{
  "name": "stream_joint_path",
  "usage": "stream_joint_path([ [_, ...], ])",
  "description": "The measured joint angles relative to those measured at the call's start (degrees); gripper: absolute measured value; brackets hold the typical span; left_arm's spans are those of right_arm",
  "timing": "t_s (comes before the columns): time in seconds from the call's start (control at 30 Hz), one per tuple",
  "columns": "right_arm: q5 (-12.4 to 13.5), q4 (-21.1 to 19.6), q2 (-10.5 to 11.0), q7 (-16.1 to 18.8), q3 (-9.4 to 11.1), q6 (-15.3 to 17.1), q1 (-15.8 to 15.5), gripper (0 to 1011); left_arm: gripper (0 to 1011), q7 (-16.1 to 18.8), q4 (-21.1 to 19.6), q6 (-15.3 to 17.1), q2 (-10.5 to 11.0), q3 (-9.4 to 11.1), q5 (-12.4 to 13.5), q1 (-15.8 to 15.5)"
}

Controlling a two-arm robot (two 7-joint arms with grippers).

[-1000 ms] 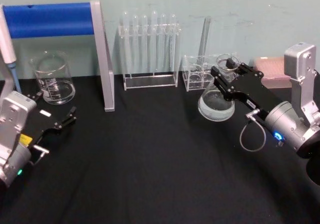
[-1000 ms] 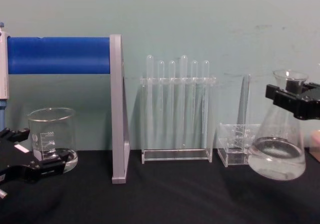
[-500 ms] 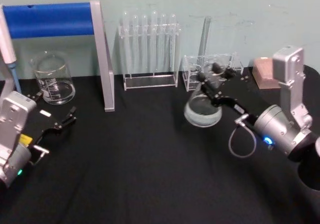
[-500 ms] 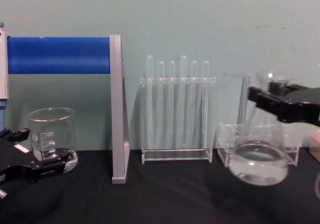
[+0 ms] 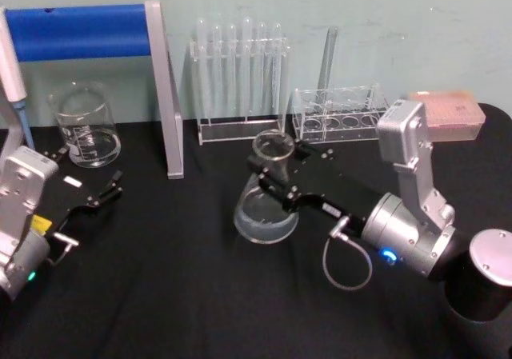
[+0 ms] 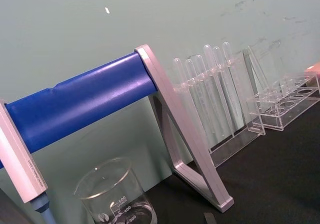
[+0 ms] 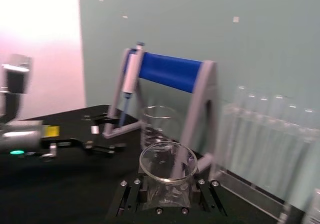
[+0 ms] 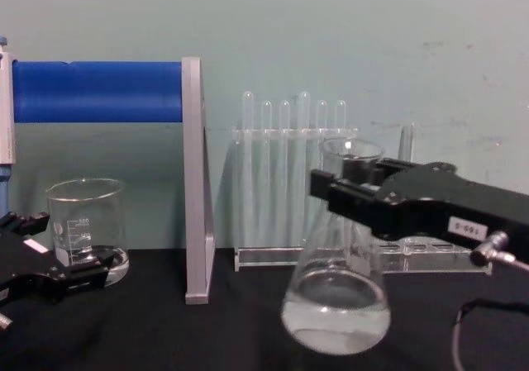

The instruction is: Grasp the erlenmeyer flask with one hand, shake it three times, then place it back.

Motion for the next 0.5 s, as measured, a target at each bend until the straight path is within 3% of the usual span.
stream_joint_path([
  [0.27, 1.1, -1.4, 1.3, 2.3, -3.0, -0.3, 0.0, 453, 1001, 0.0, 0.0, 0.0, 0.0, 0.0, 0.0, 0.0],
  [0.5, 1.6, -1.6, 2.0, 2.6, -4.0, -0.7, 0.2, 456, 1001, 0.0, 0.0, 0.0, 0.0, 0.0, 0.0, 0.0],
])
